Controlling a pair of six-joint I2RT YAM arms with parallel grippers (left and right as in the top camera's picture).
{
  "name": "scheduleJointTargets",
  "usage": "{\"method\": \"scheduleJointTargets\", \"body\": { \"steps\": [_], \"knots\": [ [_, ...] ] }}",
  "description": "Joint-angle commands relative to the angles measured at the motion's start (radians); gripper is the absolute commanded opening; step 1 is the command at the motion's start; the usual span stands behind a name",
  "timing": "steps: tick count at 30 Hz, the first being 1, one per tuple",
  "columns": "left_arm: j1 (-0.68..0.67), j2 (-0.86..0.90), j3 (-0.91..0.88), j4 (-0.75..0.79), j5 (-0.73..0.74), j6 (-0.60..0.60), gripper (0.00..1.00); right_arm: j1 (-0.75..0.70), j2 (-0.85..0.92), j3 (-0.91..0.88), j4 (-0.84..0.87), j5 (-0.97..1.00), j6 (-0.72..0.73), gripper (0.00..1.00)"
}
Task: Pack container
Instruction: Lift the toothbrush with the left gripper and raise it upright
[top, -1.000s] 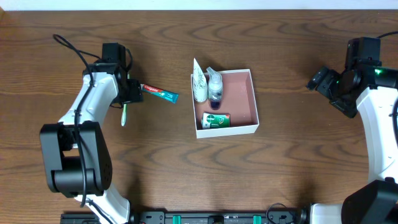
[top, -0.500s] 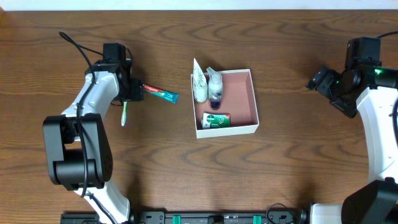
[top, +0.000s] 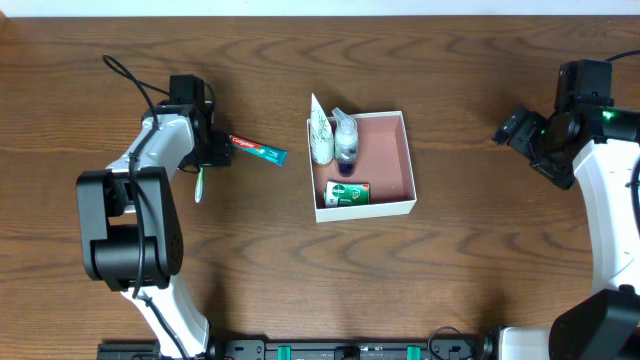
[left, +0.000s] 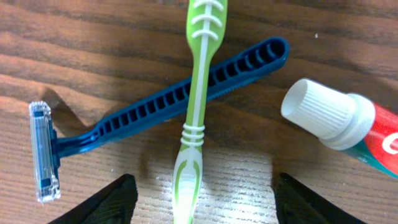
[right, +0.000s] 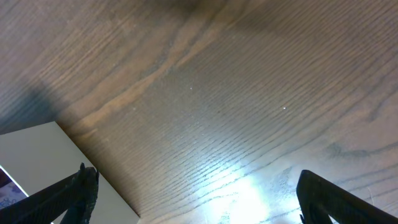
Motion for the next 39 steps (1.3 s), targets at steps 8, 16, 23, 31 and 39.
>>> {"method": "scheduleJointTargets", "body": {
  "steps": [8, 16, 23, 31, 39],
  "knots": [
    [0.005, 0.033, -0.011, 0.014, 0.0, 0.013, 0.61, -0.008, 0.004, 0.003, -0.002, 0.001, -0.014, 0.99],
    [0.005, 0.033, -0.011, 0.016, 0.005, -0.034, 0.3, -0.008, 0.004, 0.003, -0.002, 0.001, -0.014, 0.99],
    [0.005, 0.033, -0.013, 0.015, 0.048, -0.038, 0.3, -0.008, 0.004, 0.003, -0.002, 0.001, -0.014, 0.99],
    [0.004, 0.033, -0.018, -0.015, 0.048, -0.04, 0.21, -0.008, 0.004, 0.003, -0.002, 0.001, -0.014, 0.99],
    [0.004, 0.033, -0.018, -0.037, 0.048, -0.09, 0.06, -0.008, 0.004, 0.003, -0.002, 0.001, -0.014, 0.99]
  ]
}}
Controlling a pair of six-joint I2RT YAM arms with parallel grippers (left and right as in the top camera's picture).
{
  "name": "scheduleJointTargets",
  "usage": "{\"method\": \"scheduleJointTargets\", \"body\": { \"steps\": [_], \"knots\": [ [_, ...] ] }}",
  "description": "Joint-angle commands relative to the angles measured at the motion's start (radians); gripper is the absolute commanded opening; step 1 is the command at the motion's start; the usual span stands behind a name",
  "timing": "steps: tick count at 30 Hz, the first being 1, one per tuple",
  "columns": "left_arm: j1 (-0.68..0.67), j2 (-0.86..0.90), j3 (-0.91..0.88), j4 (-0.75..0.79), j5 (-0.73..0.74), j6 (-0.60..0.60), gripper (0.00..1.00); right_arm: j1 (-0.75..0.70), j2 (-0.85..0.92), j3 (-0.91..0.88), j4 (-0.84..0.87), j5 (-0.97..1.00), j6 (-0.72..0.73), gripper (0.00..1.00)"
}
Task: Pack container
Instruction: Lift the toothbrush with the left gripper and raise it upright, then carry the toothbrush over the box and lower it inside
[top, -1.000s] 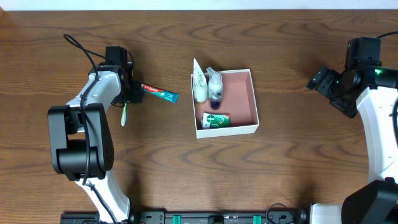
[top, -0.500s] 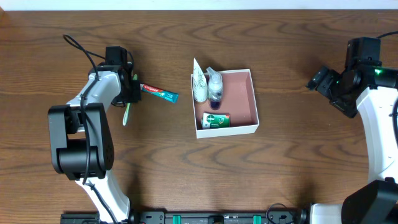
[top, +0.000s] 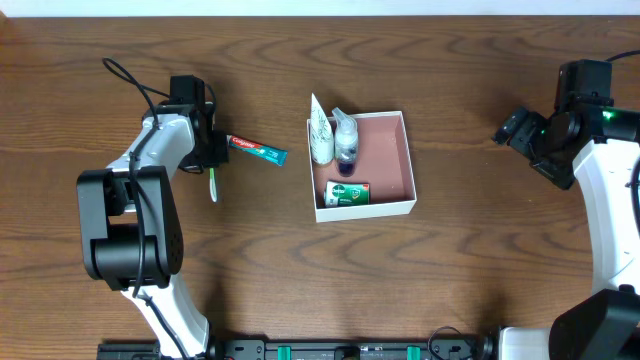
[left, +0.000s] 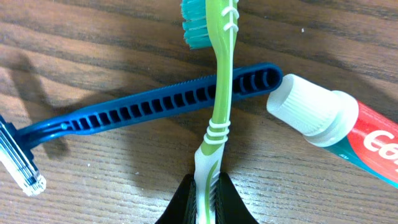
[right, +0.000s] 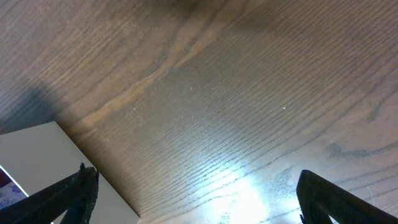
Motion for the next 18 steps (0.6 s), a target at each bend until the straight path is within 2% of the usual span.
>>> {"method": "scheduleJointTargets", "body": {
  "steps": [1, 10, 14, 18],
  "knots": [
    [0.004, 0.026, -0.018, -0.024, 0.0, -0.042, 0.06, -0.008, 0.004, 0.003, -0.002, 0.001, -0.014, 0.99],
    [0.004, -0.02, 0.012, -0.101, 0.001, -0.071, 0.06, -0.008, 0.004, 0.003, -0.002, 0.001, -0.014, 0.99],
    [0.004, -0.106, 0.054, -0.163, 0.002, -0.099, 0.06, -0.008, 0.004, 0.003, -0.002, 0.001, -0.014, 0.99],
    [0.003, -0.229, 0.088, -0.218, 0.085, -0.1, 0.06, -0.008, 0.004, 0.003, -0.002, 0.001, -0.014, 0.99]
  ]
}}
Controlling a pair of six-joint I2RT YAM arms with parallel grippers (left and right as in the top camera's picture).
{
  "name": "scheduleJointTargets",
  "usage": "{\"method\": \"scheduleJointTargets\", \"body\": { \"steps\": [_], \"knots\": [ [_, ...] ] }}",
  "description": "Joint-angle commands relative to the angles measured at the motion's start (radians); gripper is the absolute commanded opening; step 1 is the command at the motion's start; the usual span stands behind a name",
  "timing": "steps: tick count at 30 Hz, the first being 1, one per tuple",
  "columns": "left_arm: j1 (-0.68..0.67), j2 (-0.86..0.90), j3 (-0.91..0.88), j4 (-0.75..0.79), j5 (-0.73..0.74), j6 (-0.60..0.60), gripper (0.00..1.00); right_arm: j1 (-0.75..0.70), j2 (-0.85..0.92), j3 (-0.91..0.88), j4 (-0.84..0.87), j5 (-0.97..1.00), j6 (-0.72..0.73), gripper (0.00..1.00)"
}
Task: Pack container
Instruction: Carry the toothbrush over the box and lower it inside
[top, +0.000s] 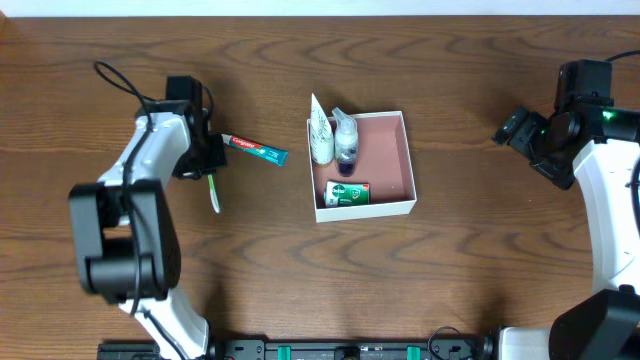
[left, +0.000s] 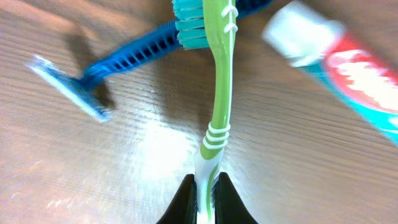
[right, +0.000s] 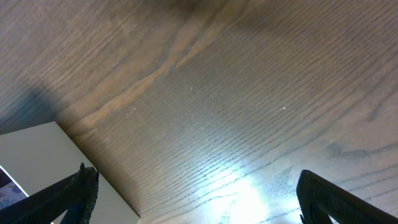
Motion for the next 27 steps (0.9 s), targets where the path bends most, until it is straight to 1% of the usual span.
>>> {"method": "scheduleJointTargets", "body": {
  "steps": [1, 5, 8, 12, 15, 19, 22, 27],
  "knots": [
    [0.001, -0.167, 0.067, -0.037, 0.09, -0.019, 0.06, -0.008, 0.004, 0.003, -0.002, 0.001, -0.014, 0.99],
    [-0.026, -0.324, 0.069, -0.073, 0.168, -0.024, 0.06, -0.008, 0.004, 0.003, -0.002, 0.001, -0.014, 0.99],
    [-0.077, -0.447, 0.069, -0.086, 0.236, -0.036, 0.06, -0.008, 0.004, 0.003, -0.002, 0.001, -0.014, 0.99],
    [-0.19, -0.578, 0.069, -0.064, 0.256, -0.097, 0.06, -0.008, 0.004, 0.003, -0.002, 0.001, -0.014, 0.99],
    [-0.289, -0.638, 0.069, -0.014, 0.255, -0.15, 0.06, -0.008, 0.004, 0.003, -0.002, 0.001, -0.014, 0.99],
    [-0.413, -0.657, 0.069, 0.077, 0.255, -0.235, 0.06, -0.008, 0.004, 0.003, -0.002, 0.001, -0.014, 0.99],
    [-0.491, -0.632, 0.069, 0.135, 0.246, -0.277, 0.06, -0.008, 0.004, 0.003, -0.002, 0.001, -0.014, 0.99],
    [-0.615, -0.549, 0.069, 0.201, 0.15, -0.349, 0.06, -0.008, 0.004, 0.003, -0.002, 0.001, -0.014, 0.99]
  ]
}}
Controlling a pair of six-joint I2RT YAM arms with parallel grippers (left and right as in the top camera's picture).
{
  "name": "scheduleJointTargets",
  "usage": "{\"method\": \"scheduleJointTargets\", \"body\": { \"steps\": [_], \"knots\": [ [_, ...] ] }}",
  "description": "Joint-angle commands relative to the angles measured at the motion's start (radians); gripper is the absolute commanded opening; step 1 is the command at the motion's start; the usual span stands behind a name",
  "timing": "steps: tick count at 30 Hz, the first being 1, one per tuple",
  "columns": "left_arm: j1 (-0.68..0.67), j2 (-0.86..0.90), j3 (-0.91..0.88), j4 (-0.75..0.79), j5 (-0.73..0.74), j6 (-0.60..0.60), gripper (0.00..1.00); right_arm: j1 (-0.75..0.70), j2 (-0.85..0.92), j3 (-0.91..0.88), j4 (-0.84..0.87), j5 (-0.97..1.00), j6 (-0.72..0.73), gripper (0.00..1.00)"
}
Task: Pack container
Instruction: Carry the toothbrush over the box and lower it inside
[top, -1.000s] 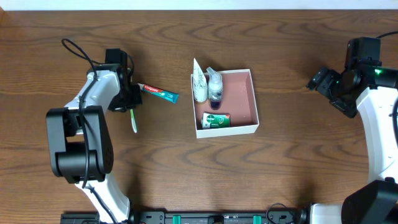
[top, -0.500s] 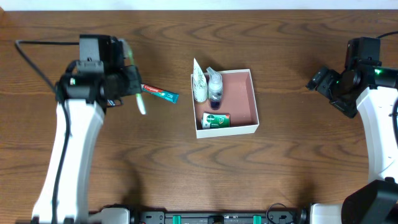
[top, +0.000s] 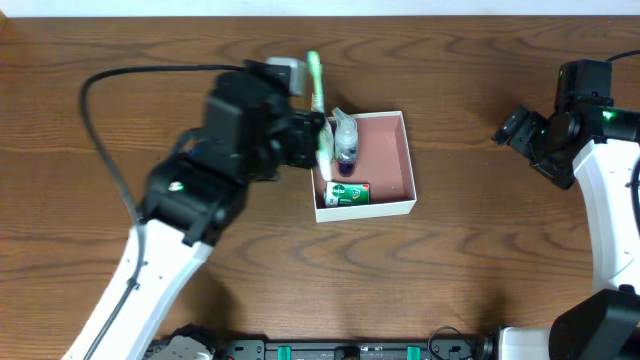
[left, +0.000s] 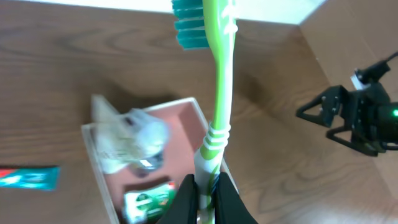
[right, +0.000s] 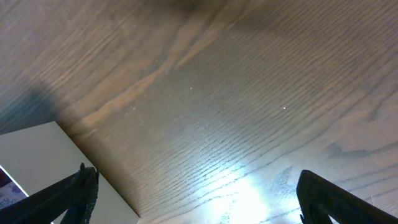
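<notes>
My left gripper (left: 205, 186) is shut on the handle end of a green toothbrush (left: 221, 93), held high above the table. The brush points away from the jaws, its teal bristles up, over the left part of the white box with a pink floor (top: 385, 160). In the box lie a white tube (top: 321, 135), a small clear bottle (top: 346, 140) and a green packet (top: 347, 193). A red and teal toothpaste tube (left: 28, 177) lies on the table left of the box. My right gripper (right: 202, 199) is open over bare wood at the far right.
The raised left arm (top: 200, 190) covers much of the table left of the box in the overhead view. The right arm (top: 600, 170) stands at the right edge. The table's far edge (top: 320, 12) runs along the top.
The left gripper, still shut on the toothbrush, has gone from low over the table by the razor and toothpaste to high above the box. The right arm has not moved.
The left gripper was open over the toothbrush, which lay across a blue razor beside the toothpaste. Then it was shut on the brush's handle, then held it just off the wood. Now the brush hangs above the box.
</notes>
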Motion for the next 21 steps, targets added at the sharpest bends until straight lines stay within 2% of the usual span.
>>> {"method": "scheduleJointTargets", "body": {
  "steps": [1, 9, 21],
  "knots": [
    [-0.077, 0.076, 0.01, 0.035, -0.068, -0.076, 0.06, -0.008, 0.004, 0.003, -0.001, 0.001, -0.014, 0.99],
    [-0.2, 0.259, 0.01, 0.147, -0.136, -0.123, 0.05, -0.008, 0.004, 0.003, -0.001, 0.001, -0.014, 0.99],
    [-0.207, 0.434, 0.01, 0.143, -0.261, -0.116, 0.06, -0.008, 0.004, 0.003, -0.001, 0.001, -0.014, 0.99]
  ]
}}
